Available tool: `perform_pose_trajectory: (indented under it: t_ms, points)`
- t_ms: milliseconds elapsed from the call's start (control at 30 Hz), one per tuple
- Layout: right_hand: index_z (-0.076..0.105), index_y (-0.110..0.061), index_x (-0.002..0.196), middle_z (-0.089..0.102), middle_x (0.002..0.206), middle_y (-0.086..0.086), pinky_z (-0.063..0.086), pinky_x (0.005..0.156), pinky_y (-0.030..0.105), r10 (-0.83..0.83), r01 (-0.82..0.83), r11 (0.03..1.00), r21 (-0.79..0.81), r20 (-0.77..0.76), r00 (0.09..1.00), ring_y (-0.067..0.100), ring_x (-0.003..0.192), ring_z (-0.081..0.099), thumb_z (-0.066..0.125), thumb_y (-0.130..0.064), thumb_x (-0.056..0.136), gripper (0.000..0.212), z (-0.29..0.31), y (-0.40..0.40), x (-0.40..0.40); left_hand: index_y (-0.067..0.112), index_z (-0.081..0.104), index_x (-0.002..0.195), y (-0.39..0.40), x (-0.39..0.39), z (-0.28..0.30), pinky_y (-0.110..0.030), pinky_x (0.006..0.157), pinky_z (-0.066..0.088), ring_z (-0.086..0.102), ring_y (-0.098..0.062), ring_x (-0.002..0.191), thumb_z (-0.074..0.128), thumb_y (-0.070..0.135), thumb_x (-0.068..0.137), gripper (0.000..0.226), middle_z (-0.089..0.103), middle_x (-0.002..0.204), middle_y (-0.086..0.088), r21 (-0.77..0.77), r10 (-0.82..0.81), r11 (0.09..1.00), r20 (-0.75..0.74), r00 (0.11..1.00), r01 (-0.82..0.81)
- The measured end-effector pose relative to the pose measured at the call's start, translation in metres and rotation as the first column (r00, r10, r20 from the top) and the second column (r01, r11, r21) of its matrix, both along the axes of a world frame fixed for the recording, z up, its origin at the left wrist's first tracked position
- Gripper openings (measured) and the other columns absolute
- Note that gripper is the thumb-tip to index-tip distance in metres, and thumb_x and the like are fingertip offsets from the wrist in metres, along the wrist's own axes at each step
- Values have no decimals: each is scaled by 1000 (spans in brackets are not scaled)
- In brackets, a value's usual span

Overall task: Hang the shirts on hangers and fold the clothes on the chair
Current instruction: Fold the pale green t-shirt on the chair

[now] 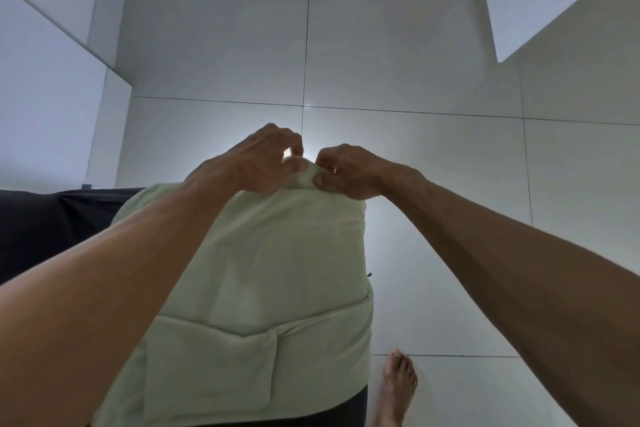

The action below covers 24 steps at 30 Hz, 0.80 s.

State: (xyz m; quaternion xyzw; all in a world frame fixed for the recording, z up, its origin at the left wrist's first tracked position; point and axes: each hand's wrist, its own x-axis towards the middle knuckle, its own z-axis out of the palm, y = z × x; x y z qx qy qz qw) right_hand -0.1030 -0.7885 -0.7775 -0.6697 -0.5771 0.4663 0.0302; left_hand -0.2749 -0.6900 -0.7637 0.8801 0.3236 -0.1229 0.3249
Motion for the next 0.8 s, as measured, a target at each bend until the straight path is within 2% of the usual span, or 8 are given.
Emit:
perform_pose_trajectory:
  t_ms: [167, 300, 400, 467, 533, 600, 700, 800]
  points:
    - [55, -20, 103, 58, 83, -5, 40, 63, 28, -247, 248, 969, -17, -178, 952, 14, 75, 55, 57, -36, 100, 17, 9, 7, 11, 22, 52, 90, 6, -6, 6, -42, 70, 47, 58, -25, 78, 48, 43, 99, 23, 64, 88, 0, 9, 77, 997, 47, 996, -78]
    - [55, -21, 98, 57, 85, -3, 38, 61, 29, -169, 168, 984, 55, -2, 986, 17, 76, 55, 61, -38, 97, 18, 4, -1, 21, 22, 50, 92, 10, -11, 18, -37, 68, 38, 53, -26, 75, 63, 50, 91, 31, 59, 80, 2, 108, -30, 993, -59, 998, 36]
    - [52, -23, 94, 58, 83, -2, 42, 62, 32, -199, 193, 974, 117, 39, 979, 18, 75, 56, 60, -45, 96, 23, 0, -10, 24, 25, 60, 104, 11, -14, 24, -37, 91, 33, 52, -29, 91, 63, 56, 88, 34, 54, 87, 0, 320, -31, 944, -150, 988, 79]
    - [49, -22, 93, 56, 85, 0, 43, 66, 34, -84, 79, 996, 51, 106, 991, 23, 78, 55, 64, -40, 94, 23, 0, -15, 25, 29, 64, 102, 10, -18, 26, -39, 100, 29, 51, -29, 97, 59, 60, 89, 34, 57, 90, -3, 380, 17, 923, -201, 979, 62]
    - [46, -22, 96, 54, 89, 0, 43, 69, 34, -22, 12, 999, 50, 209, 978, 26, 84, 55, 62, -35, 96, 20, 0, -21, 25, 31, 66, 107, 6, -23, 27, -40, 102, 27, 53, -27, 102, 57, 66, 87, 41, 63, 94, -3, 425, 30, 901, -256, 966, 85]
    - [49, -21, 105, 54, 92, 1, 41, 69, 34, -107, 70, 988, 136, 282, 954, 26, 83, 55, 57, -37, 99, 19, 1, -28, 25, 33, 66, 112, 2, -26, 32, -41, 103, 25, 54, -23, 107, 57, 70, 84, 48, 65, 97, 0, 450, 54, 888, -306, 951, 94]
    - [51, -20, 113, 57, 95, 3, 41, 70, 34, -60, 18, 994, 110, 391, 919, 25, 82, 55, 53, -40, 100, 24, 2, -40, 27, 30, 65, 111, -3, -32, 41, -39, 96, 25, 55, -21, 92, 58, 73, 80, 53, 61, 85, 5, 484, 122, 873, -323, 939, 53]
    - [52, -19, 115, 58, 95, 5, 42, 68, 34, -70, 9, 991, 133, 464, 883, 26, 82, 54, 51, -35, 101, 21, 1, -48, 34, 25, 64, 119, -10, -38, 50, -37, 95, 26, 61, -23, 97, 60, 70, 81, 59, 69, 107, -1, 513, 180, 858, -334, 925, 19]
